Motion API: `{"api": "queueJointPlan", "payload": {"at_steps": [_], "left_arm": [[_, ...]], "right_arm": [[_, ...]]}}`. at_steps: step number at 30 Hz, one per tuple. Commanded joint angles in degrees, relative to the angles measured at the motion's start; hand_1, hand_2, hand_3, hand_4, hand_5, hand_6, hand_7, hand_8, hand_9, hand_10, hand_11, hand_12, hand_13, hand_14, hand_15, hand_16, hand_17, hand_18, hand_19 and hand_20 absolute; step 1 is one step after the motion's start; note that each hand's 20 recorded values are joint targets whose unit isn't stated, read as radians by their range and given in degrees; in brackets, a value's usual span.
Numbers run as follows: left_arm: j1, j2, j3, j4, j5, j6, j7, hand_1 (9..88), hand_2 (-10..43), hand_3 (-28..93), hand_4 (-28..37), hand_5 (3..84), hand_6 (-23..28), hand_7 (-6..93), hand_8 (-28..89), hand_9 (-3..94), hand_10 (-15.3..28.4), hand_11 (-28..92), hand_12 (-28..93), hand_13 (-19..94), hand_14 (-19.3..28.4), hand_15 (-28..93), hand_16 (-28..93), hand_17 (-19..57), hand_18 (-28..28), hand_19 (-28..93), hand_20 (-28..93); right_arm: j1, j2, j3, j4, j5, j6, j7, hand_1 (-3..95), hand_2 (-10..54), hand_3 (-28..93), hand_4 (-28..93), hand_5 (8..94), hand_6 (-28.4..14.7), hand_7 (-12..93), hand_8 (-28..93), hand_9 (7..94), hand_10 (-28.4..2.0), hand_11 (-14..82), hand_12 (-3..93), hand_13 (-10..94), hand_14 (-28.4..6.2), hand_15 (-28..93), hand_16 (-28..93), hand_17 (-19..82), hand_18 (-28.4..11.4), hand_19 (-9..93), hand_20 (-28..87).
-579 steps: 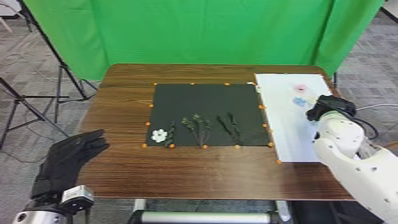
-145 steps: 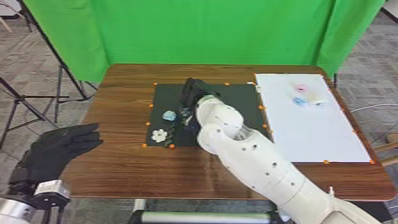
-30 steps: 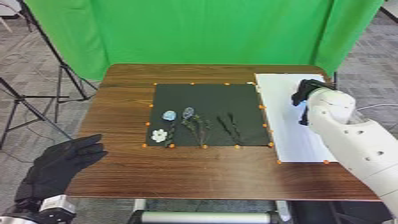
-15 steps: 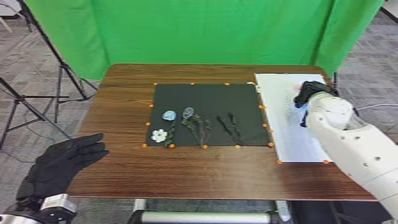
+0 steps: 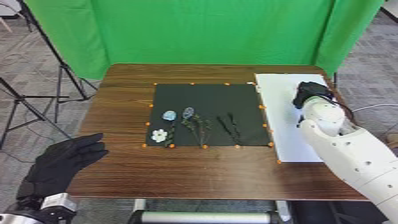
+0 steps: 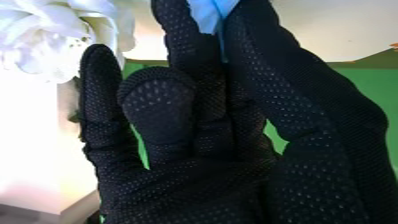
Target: Arrange flowers
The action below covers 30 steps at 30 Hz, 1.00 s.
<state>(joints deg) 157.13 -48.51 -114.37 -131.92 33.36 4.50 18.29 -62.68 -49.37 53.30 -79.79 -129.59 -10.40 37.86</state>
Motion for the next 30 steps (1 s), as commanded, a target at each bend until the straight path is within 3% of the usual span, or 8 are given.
{"api": "queueJointPlan", "payload": {"at_steps": [1, 3, 7, 10, 16, 20, 23, 30], "left_arm": [[2.82, 1.45, -1.02, -0.48, -1.21, 0.98, 1.05, 27.5, 5.6, 79, -17.1, 50.9, 15.6, 14.0, -8, 41.4, 23.2, 38, 11, 29, 28.4, 61, -12, -9.4, 22.5, 59, 16], [2.73, 1.54, -1.36, -0.48, -1.12, 0.69, 0.52, 27.5, 5.6, 79, -17.1, 50.9, 15.6, 13.9, -8, 41.4, 23.3, 38, 11, 29, 28.4, 61, -12, -9.4, 22.5, 59, 16], [3.65, 2.24, -2.13, -0.69, -1.58, 1.09, 0.79, 27.4, 5.5, 79, -17.1, 50.9, 15.6, 13.9, -8, 41.4, 23.3, 38, 11, 29, 28.4, 61, -12, -9.4, 22.5, 59, 16], [3.58, 1.55, -2.86, -0.81, -1.15, 0.55, -0.29, 27.5, 5.5, 79, -17.1, 50.9, 15.6, 13.9, -8, 41.4, 23.3, 38, 11, 29, 28.4, 61, -12, -9.4, 22.5, 59, 16], [1.76, 0.26, -4.13, -0.49, 0.11, -1.66, -4.58, 27.4, 5.4, 79, -17.1, 50.8, 15.6, 13.8, -8, 41.4, 23.3, 38, 11, 29, 28.4, 61, -12, -9.4, 22.6, 59, 16], [0.45, 0.33, -4.49, -0.25, 0.49, -2.37, -5.83, 27.5, 5.4, 79, -17.1, 50.9, 15.6, 13.8, -8, 41.3, 23.3, 38, 11, 29, 28.4, 61, -12, -9.4, 22.6, 59, 16], [-0.78, -0.07, -4.49, 0.0, 0.95, -3.24, -7.0, 27.4, 5.3, 79, -17.1, 50.9, 15.6, 13.8, -8, 41.3, 23.3, 38, 11, 29, 28.4, 61, -12, -9.4, 22.6, 59, 16], [-3.14, -0.13, -3.43, 0.39, 1.78, -4.1, -8.25, 27.4, 5.3, 79, -17.1, 50.9, 15.6, 13.8, -8, 41.4, 23.3, 38, 11, 29, 28.4, 61, -13, -9.4, 22.6, 59, 16]], "right_arm": [[0.92, 1.2, -3.0, -3.65, 1.87, 3.4, -1.01, 54.0, -9.4, 75, -28, 78.8, 0.1, 29, 1, 87.4, -5.8, 21.5, 37.8, 77, -5.4, 74, 22, 31, -19.5, 85, 11], [1.35, 1.22, -4.34, -5.22, 2.4, 3.69, -2.08, 54.2, -9.4, 75, -28, 79.0, 0.0, 29, 1, 87.7, -5.8, 21.5, 38.2, 77, -5.3, 74, 22, 31, -19.5, 85, 11], [2.2, 0.15, -6.9, -8.52, 2.79, 4.25, -5.03, 54.6, -9.5, 75, -28, 79.6, -0.2, 29, 2, 88.0, -5.7, 21.6, 38.5, 77, -5.3, 74, 22, 31, -19.5, 85, 11], [2.91, -1.19, -9.05, -10.7, 3.06, 4.23, -7.42, 54.7, -9.5, 75, -28, 79.9, -0.2, 28, 2, 88.0, -5.7, 21.8, 38.8, 77, -5.2, 74, 23, 31, -19.5, 85, 10], [3.79, -6.12, -12.4, -12.81, 3.08, 3.79, -10.46, 54.6, -9.5, 75, -28, 80.1, -0.2, 28, 2, 88.1, -5.6, 21.7, 38.8, 77, -5.2, 74, 23, 31, -19.5, 85, 10], [4.12, -9.07, -14.18, -12.32, 1.47, 3.68, -11.61, 54.6, -9.5, 75, -28, 80.0, -0.2, 28, 2, 88.1, -5.7, 21.9, 38.8, 77, -5.1, 74, 23, 31, -19.4, 85, 10], [4.12, -11.24, -14.6, -11.22, 0.71, 3.52, -11.67, 54.5, -9.5, 75, -28, 80.1, -0.1, 28, 2, 88.0, -5.7, 21.9, 38.9, 77, -5.1, 74, 23, 31, -19.4, 85, 10], [3.95, -12.55, -15.27, -9.03, -0.79, 4.23, -10.92, 54.3, -9.5, 76, -28, 80.0, -0.1, 28, 2, 88.1, -5.8, 22.1, 38.7, 77, -5.0, 74, 23, 31, -19.4, 85, 10]]}}
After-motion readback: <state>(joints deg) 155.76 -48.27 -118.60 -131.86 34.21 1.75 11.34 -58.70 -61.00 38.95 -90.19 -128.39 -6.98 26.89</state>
